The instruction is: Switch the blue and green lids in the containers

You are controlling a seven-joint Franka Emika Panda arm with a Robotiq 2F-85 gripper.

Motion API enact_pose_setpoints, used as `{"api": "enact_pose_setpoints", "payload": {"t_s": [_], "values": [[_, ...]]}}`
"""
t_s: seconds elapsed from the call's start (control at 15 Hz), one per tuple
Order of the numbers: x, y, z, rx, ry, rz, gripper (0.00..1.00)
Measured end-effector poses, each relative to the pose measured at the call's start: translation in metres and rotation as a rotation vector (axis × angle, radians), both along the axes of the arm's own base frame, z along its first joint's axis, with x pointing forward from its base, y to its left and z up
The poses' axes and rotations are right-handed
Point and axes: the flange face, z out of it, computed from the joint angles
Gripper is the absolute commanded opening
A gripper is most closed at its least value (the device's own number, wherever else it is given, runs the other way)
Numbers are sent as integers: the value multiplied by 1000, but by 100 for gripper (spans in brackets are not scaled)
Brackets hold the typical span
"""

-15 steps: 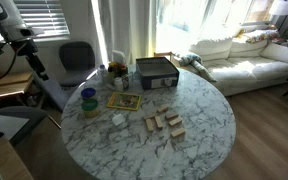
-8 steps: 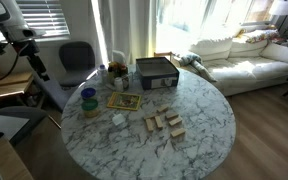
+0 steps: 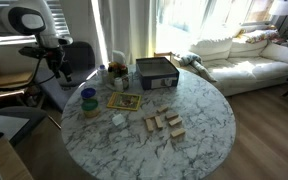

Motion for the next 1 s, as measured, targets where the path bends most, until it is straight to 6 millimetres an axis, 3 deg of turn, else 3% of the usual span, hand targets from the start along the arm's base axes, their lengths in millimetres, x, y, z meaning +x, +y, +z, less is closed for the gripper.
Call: {"api": "enact_pose_setpoints", "payload": {"t_s": [0.2,0.67,1.0], "values": [[28,-5,-17,80,30,72,100],[28,-1,-11,80,19,72,100],[52,-27,-34,227,76,67,100]]}}
